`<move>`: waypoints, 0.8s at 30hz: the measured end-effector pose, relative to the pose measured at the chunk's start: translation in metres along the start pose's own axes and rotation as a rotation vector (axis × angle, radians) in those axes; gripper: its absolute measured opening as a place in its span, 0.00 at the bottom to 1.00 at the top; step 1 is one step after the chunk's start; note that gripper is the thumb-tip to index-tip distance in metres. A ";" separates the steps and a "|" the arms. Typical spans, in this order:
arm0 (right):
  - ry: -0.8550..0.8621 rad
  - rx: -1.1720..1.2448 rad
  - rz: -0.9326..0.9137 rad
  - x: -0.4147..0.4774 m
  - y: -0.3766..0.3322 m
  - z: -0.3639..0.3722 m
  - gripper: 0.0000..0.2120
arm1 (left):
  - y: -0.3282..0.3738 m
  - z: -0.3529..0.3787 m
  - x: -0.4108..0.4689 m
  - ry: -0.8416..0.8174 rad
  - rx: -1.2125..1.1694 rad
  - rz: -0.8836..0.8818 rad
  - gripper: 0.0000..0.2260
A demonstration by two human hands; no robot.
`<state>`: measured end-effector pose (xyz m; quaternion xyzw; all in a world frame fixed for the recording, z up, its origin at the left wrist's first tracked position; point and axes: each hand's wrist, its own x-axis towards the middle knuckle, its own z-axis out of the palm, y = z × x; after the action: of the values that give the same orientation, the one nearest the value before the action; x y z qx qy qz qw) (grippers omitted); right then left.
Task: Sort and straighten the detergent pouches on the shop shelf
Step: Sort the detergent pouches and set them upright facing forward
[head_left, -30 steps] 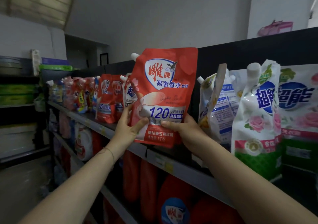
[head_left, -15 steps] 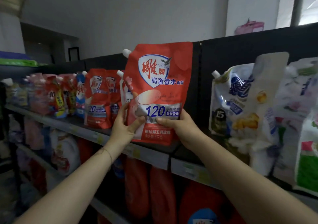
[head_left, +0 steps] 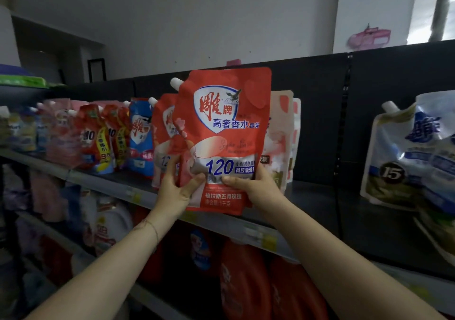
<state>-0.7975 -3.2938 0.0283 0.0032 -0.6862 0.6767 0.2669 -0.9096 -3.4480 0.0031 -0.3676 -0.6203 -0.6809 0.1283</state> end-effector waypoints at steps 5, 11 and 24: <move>-0.036 -0.002 -0.013 0.031 0.009 0.027 0.19 | -0.016 -0.025 0.021 0.002 0.013 0.067 0.27; -0.057 0.022 -0.021 0.066 0.031 0.071 0.18 | -0.042 -0.065 0.044 0.076 -0.006 -0.006 0.29; 0.076 -0.117 -0.035 0.104 0.057 0.110 0.25 | -0.100 -0.103 0.102 -0.206 -0.006 -0.026 0.38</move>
<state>-0.9469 -3.3541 0.0201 -0.0258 -0.7137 0.6304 0.3043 -1.0786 -3.4961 -0.0009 -0.4277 -0.6331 -0.6429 0.0539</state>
